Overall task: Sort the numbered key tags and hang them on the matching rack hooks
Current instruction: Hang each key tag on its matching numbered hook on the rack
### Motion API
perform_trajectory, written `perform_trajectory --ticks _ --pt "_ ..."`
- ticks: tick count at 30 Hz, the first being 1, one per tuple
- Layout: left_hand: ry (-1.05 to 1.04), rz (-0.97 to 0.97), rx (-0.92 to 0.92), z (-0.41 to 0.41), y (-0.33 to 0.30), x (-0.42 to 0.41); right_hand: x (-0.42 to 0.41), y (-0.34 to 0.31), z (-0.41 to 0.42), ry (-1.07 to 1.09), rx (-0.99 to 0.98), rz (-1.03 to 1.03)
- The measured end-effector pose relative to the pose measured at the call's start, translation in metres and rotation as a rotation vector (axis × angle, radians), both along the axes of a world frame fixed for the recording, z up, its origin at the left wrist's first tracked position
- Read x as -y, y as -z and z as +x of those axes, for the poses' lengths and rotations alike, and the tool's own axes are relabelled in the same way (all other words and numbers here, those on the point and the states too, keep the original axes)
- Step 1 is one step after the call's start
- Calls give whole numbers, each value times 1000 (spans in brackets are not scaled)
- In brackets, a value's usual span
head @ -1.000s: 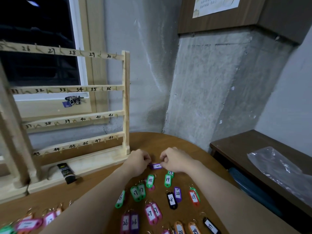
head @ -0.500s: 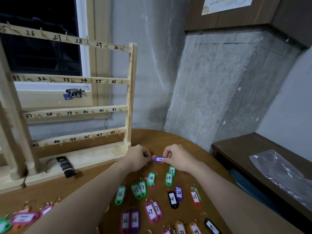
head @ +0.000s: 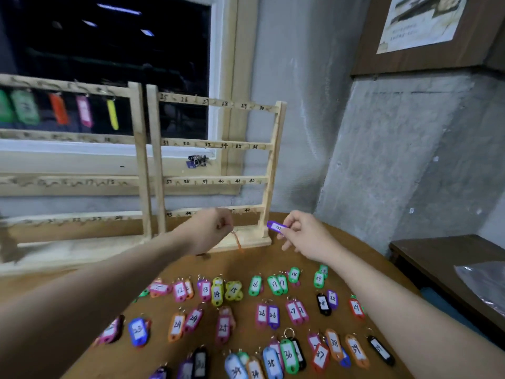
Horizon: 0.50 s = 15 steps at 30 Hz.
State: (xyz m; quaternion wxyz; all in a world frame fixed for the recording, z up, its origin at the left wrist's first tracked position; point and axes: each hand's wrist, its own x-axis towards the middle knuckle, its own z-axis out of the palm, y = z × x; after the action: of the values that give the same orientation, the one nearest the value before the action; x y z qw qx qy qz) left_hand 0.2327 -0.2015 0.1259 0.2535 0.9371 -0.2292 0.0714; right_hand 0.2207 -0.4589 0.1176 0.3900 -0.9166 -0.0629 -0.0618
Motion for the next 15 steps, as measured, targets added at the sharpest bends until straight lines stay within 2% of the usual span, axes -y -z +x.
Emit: perform_trajectory --ticks 10,15 --pt "-182 55 118 -93 -58 -140 -153 -44 -62 -239 32 179" --pt "-299 79 148 -131 -66 -217 -233 -55 -81 -320 -96 406"
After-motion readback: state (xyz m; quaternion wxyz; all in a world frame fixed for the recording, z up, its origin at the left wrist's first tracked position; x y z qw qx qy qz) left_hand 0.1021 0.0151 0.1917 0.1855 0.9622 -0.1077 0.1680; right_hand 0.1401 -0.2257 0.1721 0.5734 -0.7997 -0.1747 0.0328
